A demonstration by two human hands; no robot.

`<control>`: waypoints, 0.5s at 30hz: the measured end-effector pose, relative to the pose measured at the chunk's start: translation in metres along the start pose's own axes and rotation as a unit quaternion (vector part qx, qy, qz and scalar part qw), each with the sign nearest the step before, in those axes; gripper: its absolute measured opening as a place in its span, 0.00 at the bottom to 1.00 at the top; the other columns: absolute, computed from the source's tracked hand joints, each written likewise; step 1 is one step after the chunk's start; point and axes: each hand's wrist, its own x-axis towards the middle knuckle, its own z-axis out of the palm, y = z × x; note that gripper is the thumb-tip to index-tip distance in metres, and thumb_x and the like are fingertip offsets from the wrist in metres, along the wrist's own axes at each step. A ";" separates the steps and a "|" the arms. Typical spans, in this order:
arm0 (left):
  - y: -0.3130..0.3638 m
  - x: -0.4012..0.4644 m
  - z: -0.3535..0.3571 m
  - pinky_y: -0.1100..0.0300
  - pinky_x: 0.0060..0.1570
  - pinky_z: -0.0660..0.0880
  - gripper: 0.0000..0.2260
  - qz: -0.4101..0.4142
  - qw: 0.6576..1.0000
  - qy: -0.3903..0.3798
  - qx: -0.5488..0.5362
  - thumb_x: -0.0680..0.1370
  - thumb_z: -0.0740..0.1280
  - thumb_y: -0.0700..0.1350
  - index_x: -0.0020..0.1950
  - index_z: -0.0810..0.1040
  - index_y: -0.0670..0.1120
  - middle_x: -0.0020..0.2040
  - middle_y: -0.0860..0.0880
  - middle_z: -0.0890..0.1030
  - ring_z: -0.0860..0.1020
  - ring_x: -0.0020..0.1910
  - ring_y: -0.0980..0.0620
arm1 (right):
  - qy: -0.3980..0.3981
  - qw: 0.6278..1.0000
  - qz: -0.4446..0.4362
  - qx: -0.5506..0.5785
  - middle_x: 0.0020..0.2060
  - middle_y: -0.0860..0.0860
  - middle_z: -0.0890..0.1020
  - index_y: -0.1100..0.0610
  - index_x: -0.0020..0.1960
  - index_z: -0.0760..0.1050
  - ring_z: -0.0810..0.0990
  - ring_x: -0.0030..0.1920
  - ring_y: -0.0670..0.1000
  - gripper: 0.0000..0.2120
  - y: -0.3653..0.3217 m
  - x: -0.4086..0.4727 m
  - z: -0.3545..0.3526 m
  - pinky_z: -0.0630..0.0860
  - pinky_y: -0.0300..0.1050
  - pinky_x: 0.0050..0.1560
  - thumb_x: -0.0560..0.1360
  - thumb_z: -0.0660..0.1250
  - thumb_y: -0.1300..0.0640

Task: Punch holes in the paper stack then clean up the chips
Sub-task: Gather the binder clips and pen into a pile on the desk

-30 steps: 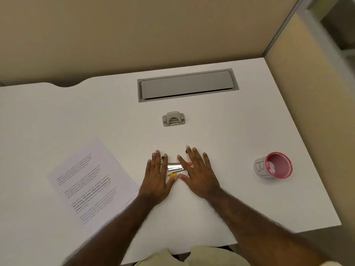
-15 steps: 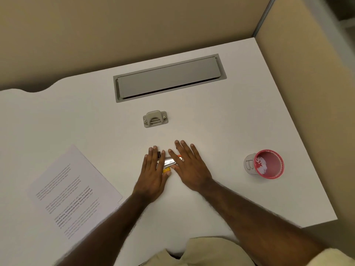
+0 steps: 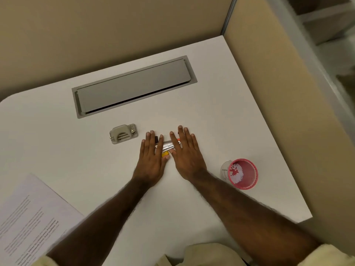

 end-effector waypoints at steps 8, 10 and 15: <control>0.027 0.082 -0.013 0.47 0.85 0.35 0.33 0.026 1.000 -0.005 0.009 0.87 0.44 0.61 0.87 0.40 0.47 0.86 0.43 0.34 0.32 0.85 0.44 | -0.012 0.997 0.074 0.028 0.86 0.58 0.43 0.53 0.87 0.43 0.42 0.85 0.61 0.35 0.044 0.042 -0.023 0.48 0.60 0.84 0.87 0.55 0.43; 0.033 0.103 -0.015 0.48 0.85 0.34 0.34 0.035 0.999 -0.008 0.011 0.86 0.43 0.62 0.88 0.40 0.47 0.86 0.43 0.34 0.32 0.85 0.44 | -0.018 0.995 0.089 0.031 0.86 0.58 0.43 0.53 0.87 0.42 0.42 0.86 0.61 0.36 0.056 0.053 -0.031 0.48 0.59 0.85 0.87 0.55 0.43; 0.048 0.146 -0.020 0.49 0.84 0.34 0.34 0.059 0.998 -0.009 0.012 0.86 0.45 0.63 0.87 0.40 0.48 0.87 0.43 0.35 0.33 0.85 0.44 | -0.027 0.993 0.114 0.034 0.86 0.58 0.43 0.52 0.87 0.43 0.42 0.86 0.60 0.36 0.083 0.075 -0.051 0.47 0.57 0.85 0.86 0.55 0.41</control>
